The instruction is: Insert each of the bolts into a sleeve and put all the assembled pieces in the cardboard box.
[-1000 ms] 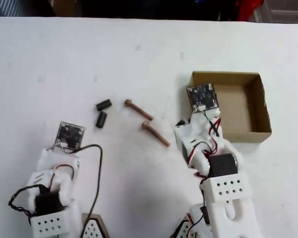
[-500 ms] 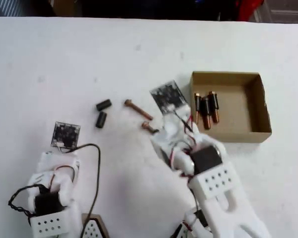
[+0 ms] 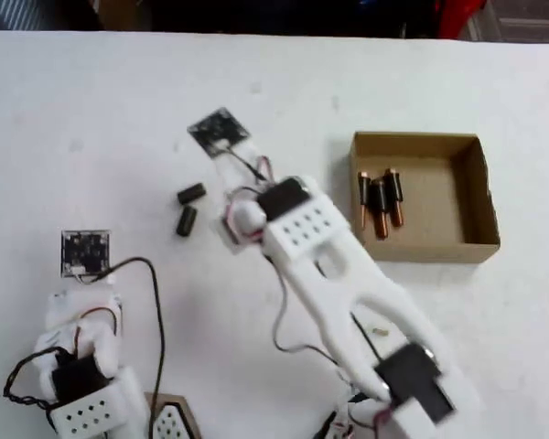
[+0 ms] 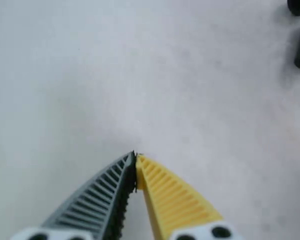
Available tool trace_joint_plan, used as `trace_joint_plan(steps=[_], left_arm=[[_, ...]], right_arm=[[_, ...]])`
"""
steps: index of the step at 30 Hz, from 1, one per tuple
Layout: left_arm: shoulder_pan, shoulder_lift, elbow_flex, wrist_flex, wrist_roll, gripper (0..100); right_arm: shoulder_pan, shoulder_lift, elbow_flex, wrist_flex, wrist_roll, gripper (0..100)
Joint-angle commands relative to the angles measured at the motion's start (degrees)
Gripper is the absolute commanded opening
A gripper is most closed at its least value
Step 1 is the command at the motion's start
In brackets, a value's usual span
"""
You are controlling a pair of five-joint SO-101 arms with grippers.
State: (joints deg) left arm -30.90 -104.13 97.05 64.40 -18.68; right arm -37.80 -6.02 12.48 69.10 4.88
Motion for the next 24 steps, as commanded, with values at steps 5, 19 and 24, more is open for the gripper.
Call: trace_joint_plan(steps=[5, 19, 24], left_arm=[[-0.92, -0.57, 0.00, -2.73, 0.62, 2], [-0.92, -0.57, 0.00, -2.73, 0.62, 2], [-0.75, -0.57, 0.00, -2.99, 0.62, 2]], right_arm=[[-4.09, 18.68, -24.88, 5.76, -9.32, 6.0], [-5.14, 48.22, -62.95, 19.65, -25.32, 17.1], [-6.02, 54.29, -69.80, 19.65, -25.32, 25.2]])
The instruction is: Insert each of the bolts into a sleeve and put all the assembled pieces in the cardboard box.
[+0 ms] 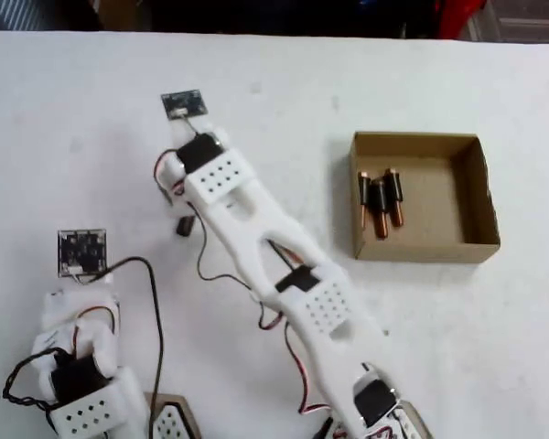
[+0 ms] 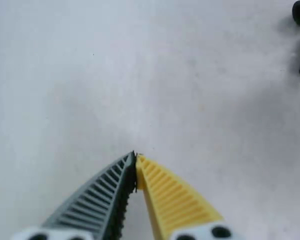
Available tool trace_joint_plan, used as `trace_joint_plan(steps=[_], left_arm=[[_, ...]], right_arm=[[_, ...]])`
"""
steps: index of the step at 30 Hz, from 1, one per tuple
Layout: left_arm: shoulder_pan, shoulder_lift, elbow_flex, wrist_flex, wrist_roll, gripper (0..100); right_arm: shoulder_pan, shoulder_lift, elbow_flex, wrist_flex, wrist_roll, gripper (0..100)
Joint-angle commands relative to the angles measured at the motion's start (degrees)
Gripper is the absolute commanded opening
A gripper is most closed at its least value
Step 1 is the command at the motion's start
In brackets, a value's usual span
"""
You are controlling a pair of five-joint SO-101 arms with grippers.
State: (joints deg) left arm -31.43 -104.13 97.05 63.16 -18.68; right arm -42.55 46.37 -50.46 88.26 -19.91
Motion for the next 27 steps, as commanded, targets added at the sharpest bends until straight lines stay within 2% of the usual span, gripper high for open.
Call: trace_joint_plan(steps=[1, 6, 8, 17, 27], left_arm=[[-0.22, -0.57, 0.00, -2.29, 0.70, 2], [-0.22, -0.57, 0.00, -2.64, 0.70, 2], [-0.22, -0.57, 0.00, -2.64, 0.70, 2], [-0.13, -0.57, 0.00, -2.64, 0.70, 2], [-0.13, -0.57, -0.09, -2.64, 0.70, 2]], right_arm=[[-1.54, 2.86, -8.18, 0.48, -0.53, 24.5], [-1.80, 6.46, -13.71, 0.40, -0.97, 18.7], [-1.54, 7.43, -15.21, 0.48, -4.40, 17.5], [-1.63, 11.56, -16.00, 0.13, -12.22, 21.3], [-1.45, 14.73, -16.18, -3.38, -14.07, 21.2]])
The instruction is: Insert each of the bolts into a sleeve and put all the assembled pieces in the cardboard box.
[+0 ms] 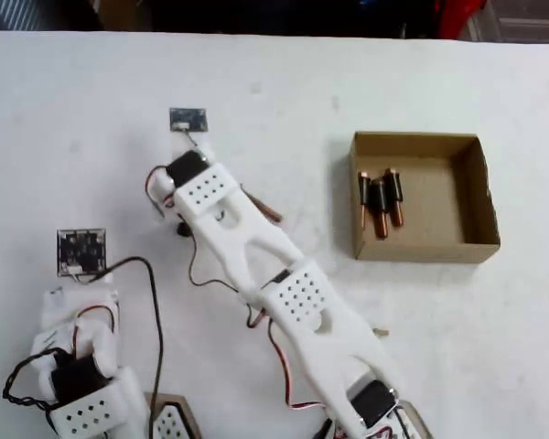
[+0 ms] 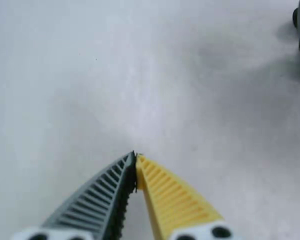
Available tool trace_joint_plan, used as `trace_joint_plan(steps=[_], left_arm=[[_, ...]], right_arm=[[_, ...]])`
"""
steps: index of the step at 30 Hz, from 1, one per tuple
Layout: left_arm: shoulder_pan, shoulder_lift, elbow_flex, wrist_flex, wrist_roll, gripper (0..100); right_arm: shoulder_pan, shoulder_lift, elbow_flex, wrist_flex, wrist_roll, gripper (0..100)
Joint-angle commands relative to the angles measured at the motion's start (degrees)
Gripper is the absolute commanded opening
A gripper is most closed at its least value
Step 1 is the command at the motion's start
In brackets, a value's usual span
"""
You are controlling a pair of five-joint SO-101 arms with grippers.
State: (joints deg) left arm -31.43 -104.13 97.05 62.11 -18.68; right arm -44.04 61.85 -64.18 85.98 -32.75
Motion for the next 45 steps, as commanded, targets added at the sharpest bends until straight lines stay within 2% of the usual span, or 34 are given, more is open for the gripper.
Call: trace_joint_plan(steps=[1, 4, 16, 22, 31, 34, 41, 45], left_arm=[[-0.13, -0.57, -0.09, -1.58, 0.70, 2], [-0.13, -0.57, -0.09, -1.58, 0.70, 2], [-0.13, -0.57, -0.09, -1.58, 0.70, 2], [-0.13, -0.57, -0.09, -1.58, 0.70, 2], [-0.13, -0.57, -0.09, -1.58, 0.70, 2], [-0.13, -0.57, -0.09, -1.58, 0.70, 2], [-0.13, -0.57, -0.09, -1.58, 0.70, 2], [-0.04, -0.57, -0.09, -1.49, 0.70, 2]], right_arm=[[0.04, -0.57, -2.46, -1.10, -2.81, 21.1], [0.04, -0.22, -2.37, -0.84, -5.98, 21.1], [-0.04, 0.04, -2.37, 0.92, -6.42, 21.1], [-0.04, -0.22, -2.37, 1.19, -6.33, 7.7], [0.04, -0.31, -2.37, 2.24, -5.54, 9.4], [-0.04, -0.84, -3.16, 4.88, -0.79, 9.4], [0.04, -2.68, -9.32, 13.32, 19.16, 9.4], [1.27, -4.53, -9.76, 13.58, 24.53, 9.4]])
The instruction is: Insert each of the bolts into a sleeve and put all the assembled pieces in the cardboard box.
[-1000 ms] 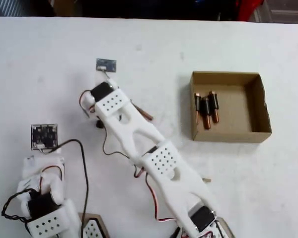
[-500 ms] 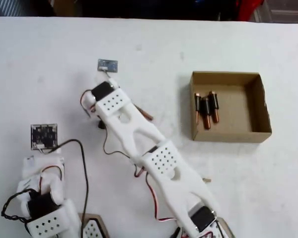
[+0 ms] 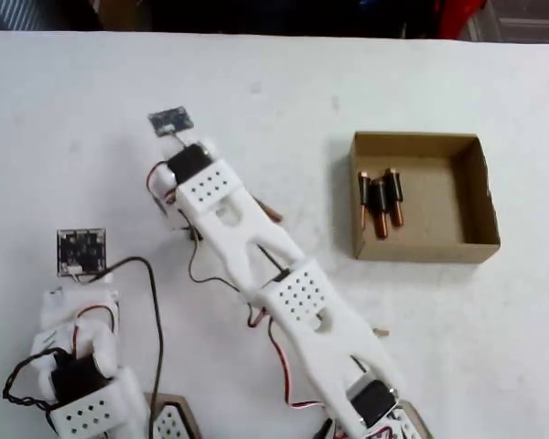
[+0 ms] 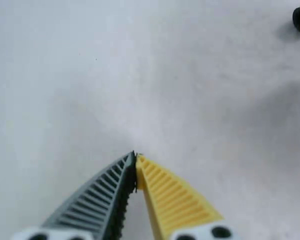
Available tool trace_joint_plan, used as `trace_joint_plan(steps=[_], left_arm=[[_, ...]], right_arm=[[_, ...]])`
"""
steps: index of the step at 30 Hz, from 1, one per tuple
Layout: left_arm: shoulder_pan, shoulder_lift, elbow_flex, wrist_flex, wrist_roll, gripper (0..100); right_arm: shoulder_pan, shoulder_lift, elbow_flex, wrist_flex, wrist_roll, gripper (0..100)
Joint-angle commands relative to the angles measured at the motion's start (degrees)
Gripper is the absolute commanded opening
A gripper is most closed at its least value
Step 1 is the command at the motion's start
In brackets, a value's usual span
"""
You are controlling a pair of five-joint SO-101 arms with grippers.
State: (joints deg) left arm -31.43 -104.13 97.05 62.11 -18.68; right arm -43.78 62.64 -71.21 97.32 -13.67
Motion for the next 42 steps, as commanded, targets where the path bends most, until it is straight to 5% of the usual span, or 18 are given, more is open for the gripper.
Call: trace_joint_plan(steps=[1, 7, 24, 42], left_arm=[[-0.04, -0.57, -0.09, -1.49, 0.70, 2], [-0.04, -0.57, -0.09, -1.41, 0.70, 2], [-0.04, -0.57, -0.09, -1.23, 0.70, 2], [-0.04, -0.57, -0.09, -1.23, 0.70, 2]], right_arm=[[1.45, -6.20, -2.73, 2.33, 6.42, 9.4], [3.65, -10.07, -2.55, 3.82, 10.73, 9.4], [3.38, 2.51, -3.25, 0.75, -3.69, 9.8], [0.31, 4.44, -10.73, 3.30, -3.96, 9.8]])
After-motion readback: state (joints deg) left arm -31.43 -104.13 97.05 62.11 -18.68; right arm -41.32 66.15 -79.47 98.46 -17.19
